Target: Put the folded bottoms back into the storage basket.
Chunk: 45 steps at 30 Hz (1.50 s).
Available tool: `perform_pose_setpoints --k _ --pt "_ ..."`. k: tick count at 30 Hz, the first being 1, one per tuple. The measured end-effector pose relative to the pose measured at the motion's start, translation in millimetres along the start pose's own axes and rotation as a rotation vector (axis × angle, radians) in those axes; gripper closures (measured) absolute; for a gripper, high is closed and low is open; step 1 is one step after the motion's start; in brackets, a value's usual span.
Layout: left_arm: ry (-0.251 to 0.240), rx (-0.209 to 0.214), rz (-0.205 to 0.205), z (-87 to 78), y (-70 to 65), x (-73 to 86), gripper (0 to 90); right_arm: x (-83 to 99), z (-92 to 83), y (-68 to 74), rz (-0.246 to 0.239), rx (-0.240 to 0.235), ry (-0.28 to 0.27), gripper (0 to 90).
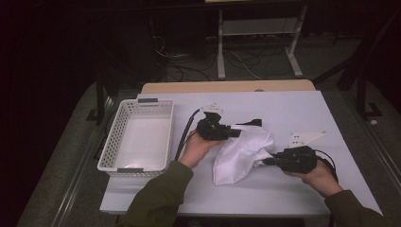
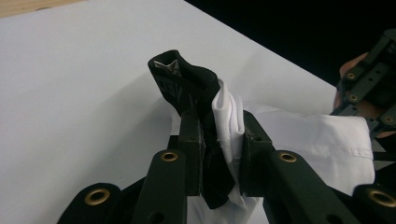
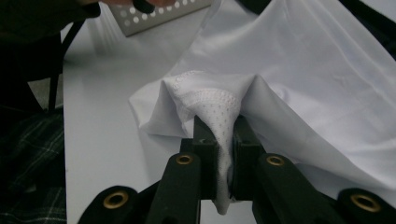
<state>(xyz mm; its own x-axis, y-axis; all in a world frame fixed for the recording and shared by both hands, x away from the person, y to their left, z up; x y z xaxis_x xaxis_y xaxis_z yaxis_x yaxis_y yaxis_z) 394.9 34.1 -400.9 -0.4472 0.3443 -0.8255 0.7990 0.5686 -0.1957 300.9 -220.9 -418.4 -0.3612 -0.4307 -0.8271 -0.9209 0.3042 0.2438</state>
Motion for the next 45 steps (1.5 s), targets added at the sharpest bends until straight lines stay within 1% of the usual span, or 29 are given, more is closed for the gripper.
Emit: perform_pose_setpoints --k 5,7,9,13,18,23,27,31,33,40,45 --pt "0.007 0.005 0.019 -4.7 -3.4 -8.3 74.6 -12.6 2.8 0.1 -0.023 -0.006 -0.012 82.2" --pt "0.007 0.007 0.022 -8.4 -2.6 -11.9 74.6 -18.0 3.6 0.5 -0.029 -0.011 -0.019 82.3" --pt "0.002 0.009 0.022 -12.8 -1.0 -15.8 74.7 -23.8 4.3 1.4 -0.034 -0.016 -0.028 82.4" --pt "-0.011 0.014 0.008 -22.2 2.9 -22.5 74.7 -35.4 6.1 2.9 -0.046 -0.027 -0.046 82.4" --pt "-0.013 0.007 0.009 -31.1 7.4 -31.3 74.7 -49.2 8.9 2.8 -0.064 -0.034 -0.056 82.4" --pt "-0.019 -0.001 0.013 -43.5 10.5 -42.6 74.7 -65.0 9.4 1.8 -0.077 -0.043 -0.071 82.4" --pt "-0.027 -0.007 0.01 -55.2 16.3 -52.4 74.6 -80.3 9.5 -1.0 -0.085 -0.057 -0.082 82.4" --pt "-0.038 -0.024 0.008 -68.3 24.1 -61.1 74.7 -96.6 10.5 -2.5 -0.095 -0.064 -0.087 82.4" --pt "-0.044 -0.025 0.002 -73.5 27.1 -63.5 74.7 -104.4 11.7 -3.8 -0.098 -0.072 -0.093 82.4" --pt "-0.059 -0.057 0.006 -98.0 37.7 -69.2 74.7 -131.0 20.1 -5.7 -0.112 -0.089 -0.095 82.5" --pt "-0.077 -0.073 -0.01 -116.7 47.5 -69.2 74.7 -149.9 29.5 -4.3 -0.131 -0.101 -0.089 82.5"
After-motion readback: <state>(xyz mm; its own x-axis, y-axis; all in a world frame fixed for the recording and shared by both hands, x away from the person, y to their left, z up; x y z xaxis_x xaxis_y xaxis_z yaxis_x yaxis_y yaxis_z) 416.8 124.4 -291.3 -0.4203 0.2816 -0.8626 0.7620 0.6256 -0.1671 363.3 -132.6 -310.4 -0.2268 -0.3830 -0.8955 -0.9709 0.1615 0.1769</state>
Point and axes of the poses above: each handheld gripper's, and its own axes: z roughly forward along the jaws, x roughly out of its underside, y roughly to its left, the point moved 2 cm from there along z, roughly forward along the jaws, and after that the axes turned 12 degrees about -x, right-handed, at the moved point
